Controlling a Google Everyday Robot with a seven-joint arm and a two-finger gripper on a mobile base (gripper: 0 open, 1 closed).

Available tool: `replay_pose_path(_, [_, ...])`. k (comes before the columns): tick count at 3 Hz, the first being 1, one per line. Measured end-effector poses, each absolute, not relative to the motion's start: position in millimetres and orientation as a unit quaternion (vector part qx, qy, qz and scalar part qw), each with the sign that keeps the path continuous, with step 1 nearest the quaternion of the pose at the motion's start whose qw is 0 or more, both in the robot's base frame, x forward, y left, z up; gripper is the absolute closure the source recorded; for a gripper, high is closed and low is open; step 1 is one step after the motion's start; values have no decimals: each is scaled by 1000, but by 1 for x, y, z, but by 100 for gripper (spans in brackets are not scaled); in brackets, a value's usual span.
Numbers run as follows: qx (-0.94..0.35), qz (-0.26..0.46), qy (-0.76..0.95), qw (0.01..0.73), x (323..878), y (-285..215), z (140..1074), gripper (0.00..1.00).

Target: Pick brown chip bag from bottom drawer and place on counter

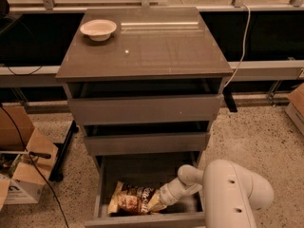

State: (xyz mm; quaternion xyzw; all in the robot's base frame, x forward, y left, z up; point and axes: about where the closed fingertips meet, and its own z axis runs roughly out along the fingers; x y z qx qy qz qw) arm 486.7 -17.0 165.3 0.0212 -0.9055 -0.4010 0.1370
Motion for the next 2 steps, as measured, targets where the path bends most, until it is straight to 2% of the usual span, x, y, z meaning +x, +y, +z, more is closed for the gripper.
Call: replay_pose_path(2, [44,-430,-901,26,523,-53,273,100])
